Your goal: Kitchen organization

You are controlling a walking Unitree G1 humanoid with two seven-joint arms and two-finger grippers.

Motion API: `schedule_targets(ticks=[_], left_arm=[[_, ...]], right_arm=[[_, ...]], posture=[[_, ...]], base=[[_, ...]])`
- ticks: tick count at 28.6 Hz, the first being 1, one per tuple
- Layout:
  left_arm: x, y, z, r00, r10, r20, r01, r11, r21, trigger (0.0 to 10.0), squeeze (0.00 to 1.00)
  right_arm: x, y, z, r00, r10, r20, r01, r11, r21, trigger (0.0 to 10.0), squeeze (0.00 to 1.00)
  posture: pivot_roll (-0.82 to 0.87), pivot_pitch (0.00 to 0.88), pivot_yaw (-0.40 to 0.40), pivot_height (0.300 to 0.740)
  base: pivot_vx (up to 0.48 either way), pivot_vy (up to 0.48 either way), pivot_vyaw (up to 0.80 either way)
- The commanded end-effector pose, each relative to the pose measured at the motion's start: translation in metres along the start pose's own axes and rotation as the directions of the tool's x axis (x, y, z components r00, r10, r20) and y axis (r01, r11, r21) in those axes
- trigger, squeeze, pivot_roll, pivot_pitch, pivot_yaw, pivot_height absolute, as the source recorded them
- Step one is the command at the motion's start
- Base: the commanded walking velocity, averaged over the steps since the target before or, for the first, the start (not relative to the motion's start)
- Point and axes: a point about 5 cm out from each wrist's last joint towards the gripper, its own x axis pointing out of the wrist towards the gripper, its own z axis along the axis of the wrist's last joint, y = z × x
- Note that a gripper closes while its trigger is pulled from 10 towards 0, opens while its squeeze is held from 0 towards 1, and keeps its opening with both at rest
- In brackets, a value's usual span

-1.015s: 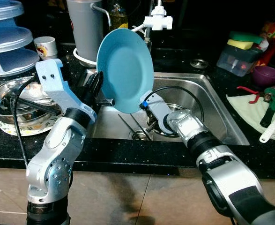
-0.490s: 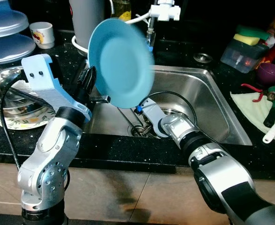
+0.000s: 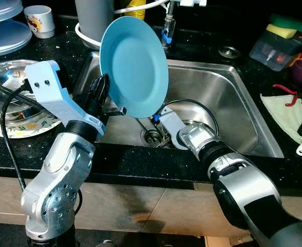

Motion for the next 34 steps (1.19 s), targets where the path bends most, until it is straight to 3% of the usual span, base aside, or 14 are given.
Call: schedule_targets(ticks=[1, 2, 3, 7, 9, 10, 12, 19, 21, 23, 27, 32, 34], left_arm=[[-0.002, -0.008, 0.000, 1.000, -0.028, -0.003, 0.028, 0.999, -0.022, 10.0, 0.00], [-0.003, -0.008, 0.000, 1.000, -0.028, -0.006, 0.028, 0.999, -0.023, 10.0, 0.00], [-0.003, -0.008, 0.000, 1.000, -0.028, -0.008, 0.028, 0.999, -0.024, 10.0, 0.00], [-0.003, -0.008, 0.000, 0.999, -0.034, -0.014, 0.033, 0.999, -0.026, 10.0, 0.00], [-0.003, -0.009, 0.000, 0.999, -0.037, -0.015, 0.037, 0.999, -0.027, 10.0, 0.00], [-0.003, -0.009, 0.000, 0.999, -0.040, -0.016, 0.039, 0.999, -0.027, 10.0, 0.00], [-0.002, -0.008, 0.000, 0.999, -0.047, -0.018, 0.047, 0.999, -0.028, 10.0, 0.00], [0.002, -0.009, -0.001, 0.997, -0.068, -0.023, 0.067, 0.997, -0.035, 10.0, 0.00], [0.005, -0.013, -0.002, 0.993, -0.110, -0.029, 0.108, 0.992, -0.059, 10.0, 0.00], [0.006, -0.012, -0.003, 0.993, -0.115, -0.030, 0.113, 0.992, -0.062, 10.0, 0.00], [0.006, -0.014, -0.001, 0.991, -0.135, -0.023, 0.133, 0.988, -0.074, 10.0, 0.00], [0.008, -0.012, -0.001, 0.990, -0.141, -0.022, 0.139, 0.988, -0.068, 10.0, 0.00], [0.010, -0.011, 0.002, 0.988, -0.153, -0.010, 0.152, 0.986, -0.070, 10.0, 0.00]], right_arm=[[0.002, 0.001, -0.006, 1.000, -0.002, -0.019, 0.003, 0.999, 0.045, 10.0, 0.22], [0.002, 0.000, -0.006, 1.000, -0.008, -0.012, 0.009, 0.998, 0.067, 10.0, 0.83], [0.001, -0.001, -0.005, 1.000, -0.014, -0.007, 0.015, 0.997, 0.079, 10.0, 1.00], [0.000, -0.004, -0.002, 0.999, -0.033, 0.019, 0.031, 0.994, 0.107, 10.0, 1.00], [-0.001, -0.007, 0.000, 0.998, -0.046, 0.032, 0.042, 0.991, 0.127, 10.0, 0.97], [-0.003, -0.010, 0.002, 0.997, -0.060, 0.048, 0.052, 0.988, 0.143, 10.0, 0.00], [-0.012, -0.026, 0.015, 0.984, -0.115, 0.136, 0.086, 0.976, 0.202, 10.0, 0.00], [-0.029, -0.050, 0.027, 0.955, -0.185, 0.233, 0.118, 0.954, 0.275, 10.0, 0.00], [-0.053, -0.084, 0.030, 0.907, -0.265, 0.327, 0.134, 0.918, 0.372, 10.0, 0.00], [-0.055, -0.087, 0.029, 0.901, -0.275, 0.335, 0.136, 0.914, 0.384, 10.0, 0.00], [-0.065, -0.104, 0.017, 0.883, -0.286, 0.373, 0.101, 0.891, 0.443, 10.0, 0.00], [-0.071, -0.123, -0.006, 0.875, -0.345, 0.339, 0.155, 0.864, 0.478, 10.0, 0.00], [-0.077, -0.133, -0.019, 0.866, -0.351, 0.356, 0.095, 0.815, 0.571, 10.0, 0.00]], posture=[[0.10, 0.152, -0.123, 0.740], [0.10, 0.152, -0.122, 0.740], [0.10, 0.152, -0.121, 0.740], [0.11, 0.150, -0.116, 0.740], [0.11, 0.150, -0.115, 0.740], [0.11, 0.150, -0.111, 0.740], [0.10, 0.144, -0.101, 0.740], [0.10, 0.134, -0.090, 0.740], [0.09, 0.114, -0.074, 0.740], [0.08, 0.108, -0.071, 0.740], [0.08, 0.095, -0.065, 0.740], [0.08, 0.072, -0.062, 0.740], [0.08, 0.056, -0.061, 0.740]], base=[[0.000, 0.000, 0.00], [0.000, 0.000, 0.00], [0.000, 0.000, 0.00], [0.000, 0.000, 0.00], [0.000, 0.000, 0.00], [0.000, 0.000, 0.00], [0.000, 0.000, 0.00], [0.000, 0.000, 0.00], [0.000, 0.000, 0.00], [0.000, 0.000, 0.00], [0.000, 0.000, 0.00], [0.000, 0.000, 0.00], [0.000, 0.000, 0.00]])
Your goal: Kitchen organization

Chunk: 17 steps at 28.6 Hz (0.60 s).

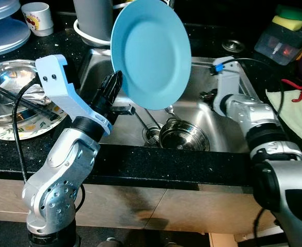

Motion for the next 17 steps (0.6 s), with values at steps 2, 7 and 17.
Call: schedule_targets(ticks=[2, 7, 17], left_arm=[[0.003, -0.001, 0.003, 0.999, -0.026, 0.019, 0.027, 1.000, -0.013, 10.0, 0.00], [0.004, -0.005, 0.003, 0.998, -0.063, 0.017, 0.063, 0.998, -0.010, 10.0, 0.00], [0.003, -0.007, 0.006, 0.991, -0.127, 0.031, 0.128, 0.991, -0.043, 10.0, 0.00]], right_arm=[[-0.003, -0.007, -0.004, 0.999, 0.034, 0.039, -0.040, 0.987, 0.155, 10.0, 0.00], [-0.008, -0.002, 0.004, 0.951, 0.184, 0.249, -0.283, 0.843, 0.457, 10.0, 0.00], [-0.024, 0.017, 0.010, 0.692, 0.409, 0.595, -0.712, 0.526, 0.466, 10.0, 0.00]], posture=[[0.08, 0.050, -0.060, 0.740], [0.09, 0.035, -0.065, 0.740], [0.11, 0.000, -0.070, 0.740]], base=[[0.000, 0.000, 0.00], [0.000, 0.000, 0.00], [0.000, 0.000, 0.00]])
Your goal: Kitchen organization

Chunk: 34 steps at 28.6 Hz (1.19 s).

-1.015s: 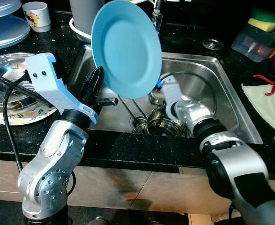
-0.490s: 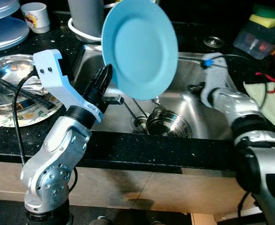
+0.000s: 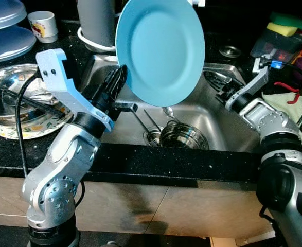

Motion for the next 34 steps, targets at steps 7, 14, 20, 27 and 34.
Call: schedule_targets(ticks=[7, 14, 20, 27, 34], left_arm=[[-0.002, -0.005, 0.003, 0.998, -0.060, 0.030, 0.062, 0.997, -0.054, 10.0, 0.00], [-0.004, -0.002, 0.003, 0.998, -0.057, 0.036, 0.060, 0.995, -0.080, 10.0, 0.00], [-0.008, 0.001, 0.004, 0.998, -0.044, 0.041, 0.048, 0.995, -0.092, 10.0, 0.00], [-0.010, 0.006, 0.012, 0.997, -0.014, 0.079, 0.020, 0.997, -0.081, 10.0, 0.00], [-0.010, 0.014, 0.034, 0.984, 0.008, 0.179, 0.010, 0.995, -0.102, 10.0, 0.00]], right_arm=[[-0.014, 0.007, 0.010, 0.977, 0.150, 0.155, -0.168, 0.980, 0.110, 10.0, 0.00], [-0.010, 0.024, 0.001, 0.953, 0.273, 0.133, -0.281, 0.958, 0.051, 10.0, 0.08], [-0.007, 0.034, -0.007, 0.935, 0.332, 0.127, -0.343, 0.936, 0.080, 10.0, 1.00], [-0.002, 0.016, -0.011, 0.982, 0.145, 0.122, -0.155, 0.985, 0.076, 10.0, 0.69], [-0.007, -0.003, -0.004, 0.981, -0.042, 0.190, 0.018, 0.992, 0.127, 10.0, 0.00]], posture=[[0.11, 0.000, -0.072, 0.740], [0.10, 0.000, -0.073, 0.740], [0.11, 0.000, -0.076, 0.740], [0.11, 0.000, -0.077, 0.740], [0.11, 0.000, -0.073, 0.740]], base=[[0.000, 0.000, 0.00], [0.000, 0.000, 0.00], [0.000, 0.000, 0.00], [0.000, 0.000, 0.00], [0.000, 0.000, 0.00]])
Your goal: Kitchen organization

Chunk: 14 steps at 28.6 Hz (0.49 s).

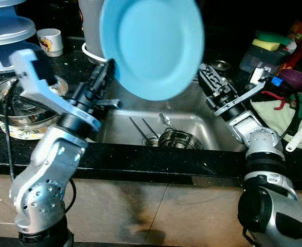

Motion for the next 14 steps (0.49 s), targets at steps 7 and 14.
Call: schedule_targets(ticks=[7, 14], left_arm=[[-0.003, 0.000, 0.006, 0.999, -0.011, 0.034, 0.012, 1.000, -0.024, 10.0, 0.00], [-0.007, 0.002, 0.003, 1.000, -0.002, 0.013, 0.002, 0.999, -0.033, 10.0, 0.00]], right_arm=[[-0.002, 0.006, 0.012, 0.998, 0.047, 0.040, -0.048, 0.998, 0.031, 10.0, 0.00], [0.002, 0.022, 0.013, 0.981, 0.192, 0.025, -0.192, 0.981, 0.038, 10.0, 0.00]], posture=[[0.11, 0.000, -0.073, 0.740], [0.11, 0.000, -0.068, 0.740]], base=[[0.000, 0.000, 0.00], [0.000, 0.000, 0.00]])
